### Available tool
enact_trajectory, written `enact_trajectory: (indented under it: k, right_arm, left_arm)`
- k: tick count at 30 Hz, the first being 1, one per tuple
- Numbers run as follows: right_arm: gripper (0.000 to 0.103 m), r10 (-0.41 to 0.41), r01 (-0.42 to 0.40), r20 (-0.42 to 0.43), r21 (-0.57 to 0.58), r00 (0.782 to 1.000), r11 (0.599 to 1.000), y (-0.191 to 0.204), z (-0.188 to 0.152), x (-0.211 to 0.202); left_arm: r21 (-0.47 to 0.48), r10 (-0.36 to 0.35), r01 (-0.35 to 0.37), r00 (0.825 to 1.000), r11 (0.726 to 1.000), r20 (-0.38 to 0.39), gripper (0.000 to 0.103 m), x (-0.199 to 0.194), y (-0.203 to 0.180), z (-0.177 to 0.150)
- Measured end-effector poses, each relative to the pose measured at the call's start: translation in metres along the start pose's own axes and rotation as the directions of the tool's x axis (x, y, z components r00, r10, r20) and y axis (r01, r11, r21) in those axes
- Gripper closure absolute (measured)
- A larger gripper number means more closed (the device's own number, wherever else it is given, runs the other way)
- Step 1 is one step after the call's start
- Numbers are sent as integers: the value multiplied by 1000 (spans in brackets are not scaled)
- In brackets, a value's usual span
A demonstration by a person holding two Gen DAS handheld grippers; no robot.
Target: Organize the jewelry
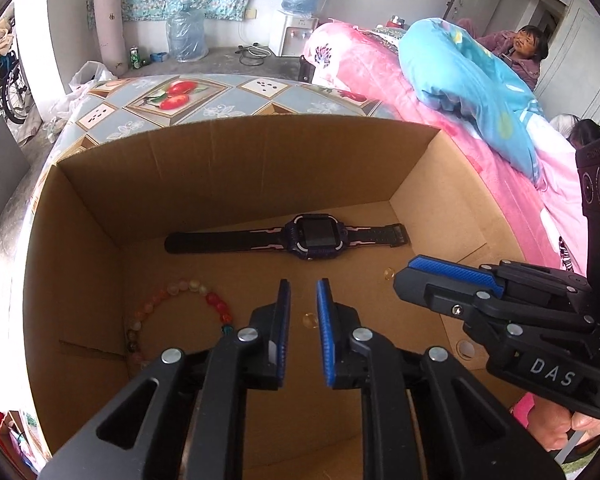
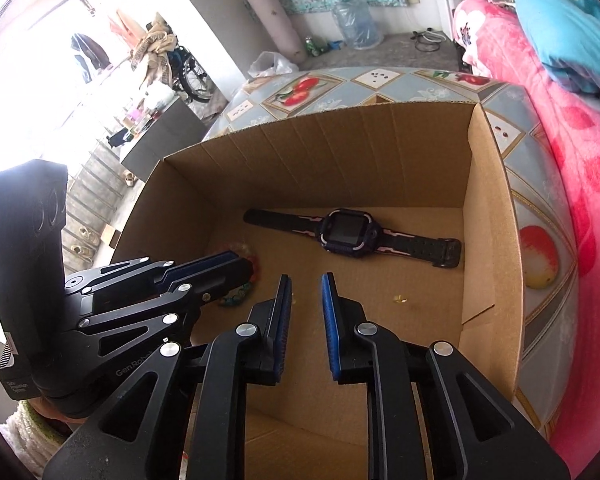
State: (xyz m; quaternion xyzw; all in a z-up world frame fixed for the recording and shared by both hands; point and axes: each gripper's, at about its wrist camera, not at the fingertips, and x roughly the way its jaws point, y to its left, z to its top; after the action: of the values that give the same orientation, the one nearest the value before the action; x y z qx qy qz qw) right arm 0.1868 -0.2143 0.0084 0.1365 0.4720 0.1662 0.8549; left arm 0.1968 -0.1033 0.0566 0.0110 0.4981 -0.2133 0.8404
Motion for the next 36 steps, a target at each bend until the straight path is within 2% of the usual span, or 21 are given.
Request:
enact_trajectory:
  k: [6, 11, 17, 20, 22, 25, 28, 32, 36]
  right_arm:
    - [84, 4, -4, 56, -2, 998, 1000, -2, -2, -20]
    - [81, 43, -42, 133, -11, 990, 999, 0, -16, -52]
    - [80, 133, -118, 259, -73, 957, 990, 12, -55, -99]
    - [81, 154, -118, 292, -135, 944, 984, 22, -86, -113]
    - [80, 160, -116, 299, -161, 941, 980, 28, -104, -115]
    - [80, 163, -126, 266, -151, 950, 981, 31, -129, -104]
    - [80, 155, -138, 198, -94, 968, 986, 26, -149, -75]
    - [80, 75, -67, 126, -64, 989, 996, 25, -168, -34]
    - [80, 84, -82, 86, -28, 993, 996, 22, -172, -9]
  left_arm:
    - [-2, 2, -2, 998, 1000, 60, 86, -17, 2, -2]
    - [22, -10, 7, 987, 1000, 160, 86, -53, 0, -16]
    - [65, -44, 26, 955, 998, 294, 86, -108, 5, -63]
    - [77, -67, 43, 936, 996, 346, 85, -131, 12, -98]
    - [78, -84, 60, 931, 995, 355, 85, -140, 16, -121]
    - [75, -81, 58, 932, 995, 352, 85, -142, 20, -152]
    - [62, -84, 68, 946, 996, 313, 84, -128, 21, -176]
    - [50, -17, 4, 966, 999, 257, 84, -94, 17, -193]
    - [91, 44, -68, 970, 994, 238, 84, -63, 10, -192]
